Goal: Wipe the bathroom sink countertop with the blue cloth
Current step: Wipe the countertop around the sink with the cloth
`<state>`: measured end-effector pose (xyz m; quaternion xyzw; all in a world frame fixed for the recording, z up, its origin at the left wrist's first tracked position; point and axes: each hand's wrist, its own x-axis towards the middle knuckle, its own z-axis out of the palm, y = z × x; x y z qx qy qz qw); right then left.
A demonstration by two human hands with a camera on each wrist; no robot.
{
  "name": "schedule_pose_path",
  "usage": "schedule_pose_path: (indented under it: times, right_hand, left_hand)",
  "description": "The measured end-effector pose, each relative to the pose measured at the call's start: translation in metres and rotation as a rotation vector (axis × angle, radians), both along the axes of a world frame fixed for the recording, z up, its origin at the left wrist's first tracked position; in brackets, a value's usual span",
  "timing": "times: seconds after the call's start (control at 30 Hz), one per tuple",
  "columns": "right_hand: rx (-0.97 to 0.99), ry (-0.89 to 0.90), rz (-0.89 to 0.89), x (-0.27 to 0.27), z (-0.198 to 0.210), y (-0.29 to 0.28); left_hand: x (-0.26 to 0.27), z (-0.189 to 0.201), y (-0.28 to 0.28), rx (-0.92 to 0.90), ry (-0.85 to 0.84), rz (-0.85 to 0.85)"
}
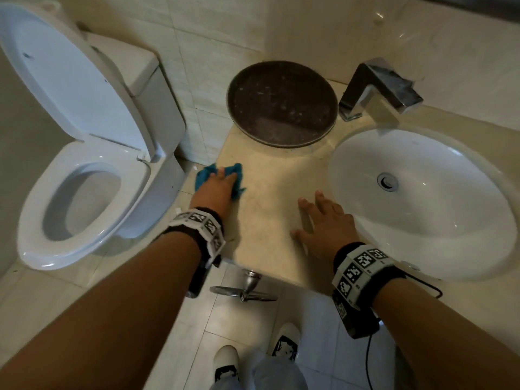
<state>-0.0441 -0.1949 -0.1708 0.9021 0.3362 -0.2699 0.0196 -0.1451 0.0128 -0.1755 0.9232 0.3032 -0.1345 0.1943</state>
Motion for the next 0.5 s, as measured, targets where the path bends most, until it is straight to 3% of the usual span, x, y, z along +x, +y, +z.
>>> schedule_pose_path:
  times: [0.07, 0.13, 0.23, 0.37, 0.5]
  right_hand:
    - [0.003, 0.007, 0.008, 0.002, 0.001, 0.0]
    - [0.012, 0.007, -0.001, 0.005, 0.002, 0.0]
    - [0.029, -0.002, -0.044, 0.006, 0.002, 0.002]
    - [0.032, -0.02, -0.049, 0.01, 0.001, 0.004]
    - [0.002, 0.013, -0.03, 0.013, 0.0, 0.003]
  left_hand:
    - [-0.002, 0.009, 0.01, 0.043, 0.028, 0.053]
    - [0.006, 0.013, 0.002, 0.032, -0.053, 0.036]
    - [0.037, 0.004, -0.034, -0.061, -0.209, -0.138]
    - [0.088, -0.017, -0.067, -0.091, -0.039, -0.398]
    - [0.092, -0.018, -0.044, -0.087, -0.114, -0.259]
